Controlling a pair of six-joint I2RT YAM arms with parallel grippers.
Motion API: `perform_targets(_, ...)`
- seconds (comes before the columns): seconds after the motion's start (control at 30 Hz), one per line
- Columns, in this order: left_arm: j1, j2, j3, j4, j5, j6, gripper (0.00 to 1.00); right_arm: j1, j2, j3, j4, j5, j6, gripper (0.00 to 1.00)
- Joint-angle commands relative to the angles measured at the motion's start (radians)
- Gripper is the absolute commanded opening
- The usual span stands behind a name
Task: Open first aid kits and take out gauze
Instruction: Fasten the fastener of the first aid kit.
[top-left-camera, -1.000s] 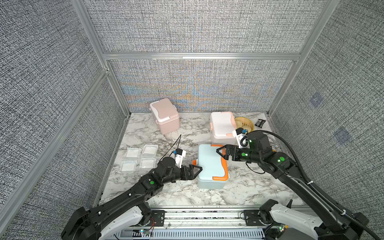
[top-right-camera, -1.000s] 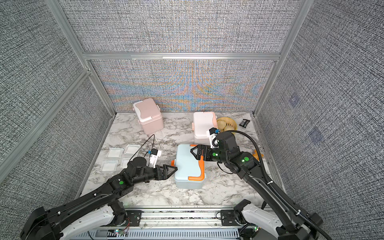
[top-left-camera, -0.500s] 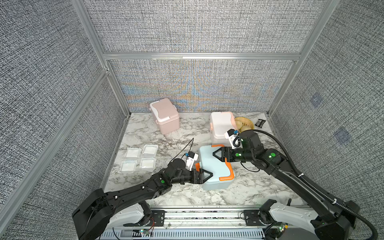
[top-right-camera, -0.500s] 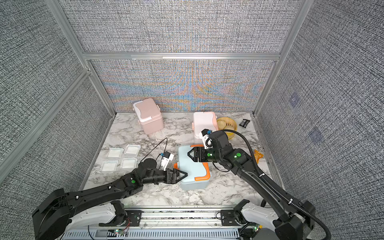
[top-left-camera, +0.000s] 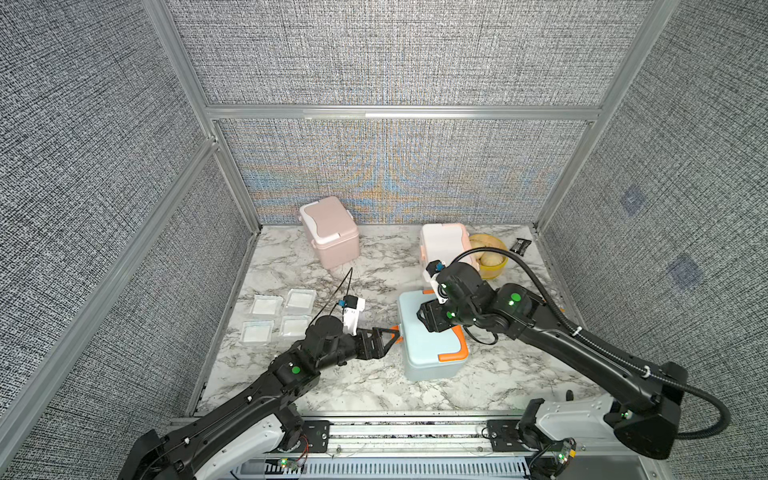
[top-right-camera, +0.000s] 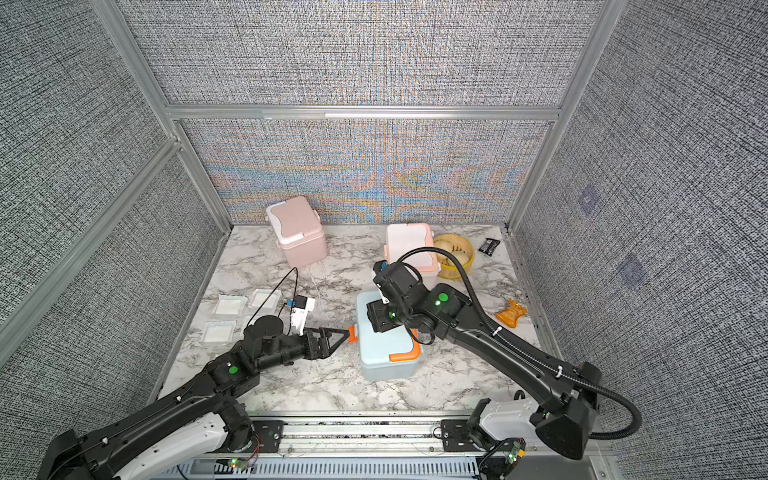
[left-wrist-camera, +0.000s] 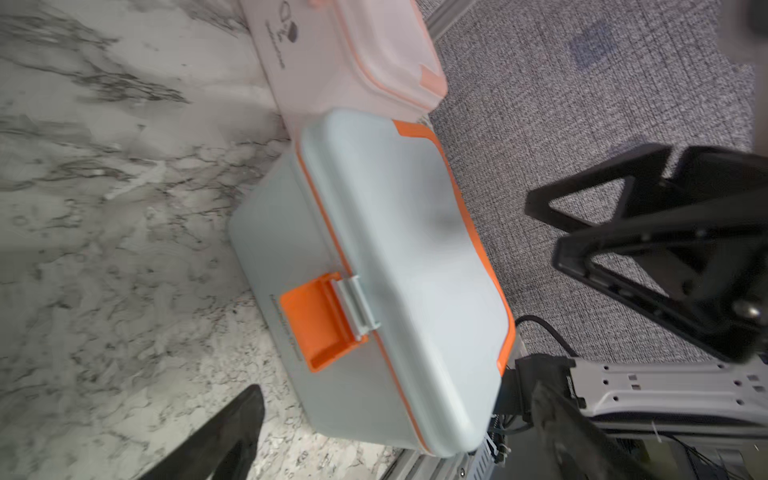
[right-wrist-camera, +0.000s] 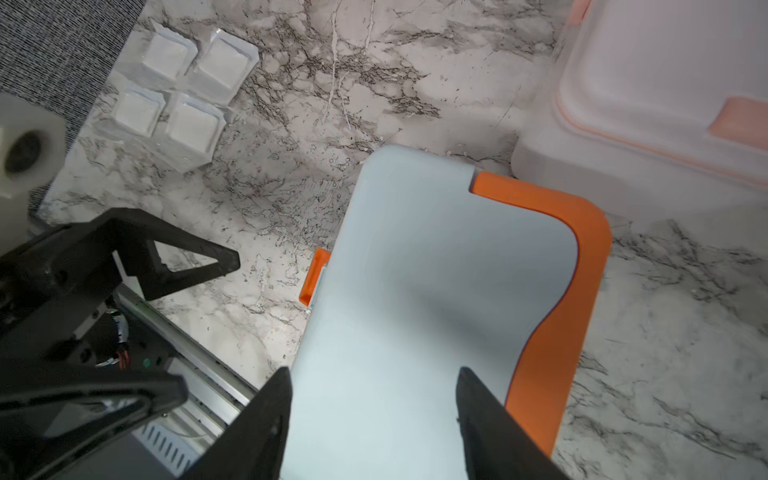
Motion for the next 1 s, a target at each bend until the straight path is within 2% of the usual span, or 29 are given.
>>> perform_targets(0.0,0.035,0.031,-0.014,0.054,0.075,-0.004,1.0,0.013,0.052,0.046,-0.113,0.088,-0.023,0.58)
perform_targets(0.1,0.051,0.11,-0.037,0.208,0.128,-0.058,1.0,0.018,0.105,0.068,-0.158,0.063,-0.025,0.51)
perform_targets(0.23,0.054,0.217,-0.047,0.364,0.182,-0.153,1.0,0.019,0.134,0.027,-0.195,0.044,-0.013,0.51)
perform_targets(0.5,0.052,0.426,-0.049,0.585,0.309,-0.265,1.0,0.017,0.148,-0.025,-0.193,0.026,0.0,0.51)
perform_targets(0.93,0.049,0.734,-0.151,1.347,0.348,-0.583,1.0,0.017,0.143,-0.03,-0.174,0.015,0.002,0.51)
perform_targets(0.97,0.049,0.753,-0.145,1.356,0.358,-0.596,1.0,0.017,0.144,-0.03,-0.173,0.014,0.002,0.51)
